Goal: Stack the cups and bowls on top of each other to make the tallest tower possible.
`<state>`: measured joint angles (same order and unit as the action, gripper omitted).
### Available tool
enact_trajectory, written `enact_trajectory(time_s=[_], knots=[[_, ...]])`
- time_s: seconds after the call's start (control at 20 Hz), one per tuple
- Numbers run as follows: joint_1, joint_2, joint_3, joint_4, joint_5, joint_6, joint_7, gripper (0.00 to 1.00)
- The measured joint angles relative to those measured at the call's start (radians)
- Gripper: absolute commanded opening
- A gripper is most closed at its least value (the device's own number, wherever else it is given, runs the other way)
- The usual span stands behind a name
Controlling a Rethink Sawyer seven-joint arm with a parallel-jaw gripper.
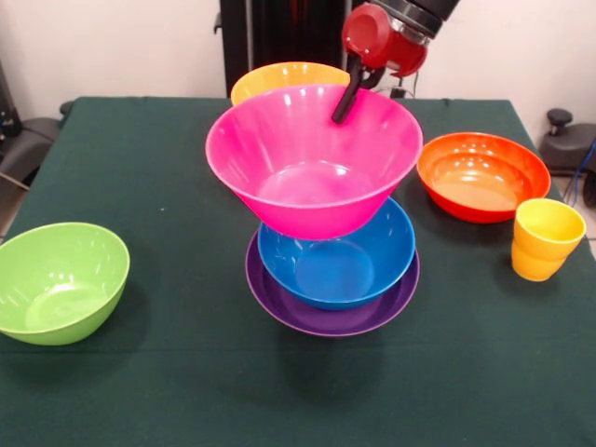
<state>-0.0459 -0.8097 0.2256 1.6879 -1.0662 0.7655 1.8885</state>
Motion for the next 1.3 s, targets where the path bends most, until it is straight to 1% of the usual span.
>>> enact_trajectory(time_s=[0.8,1.3], knots=[[0.098,0.054,-0.085,-0.05,-0.005,-0.06,0.001,0.0],[0.126,0.072,-0.137,-0.063,-0.005,-0.091,0.001,0.0]])
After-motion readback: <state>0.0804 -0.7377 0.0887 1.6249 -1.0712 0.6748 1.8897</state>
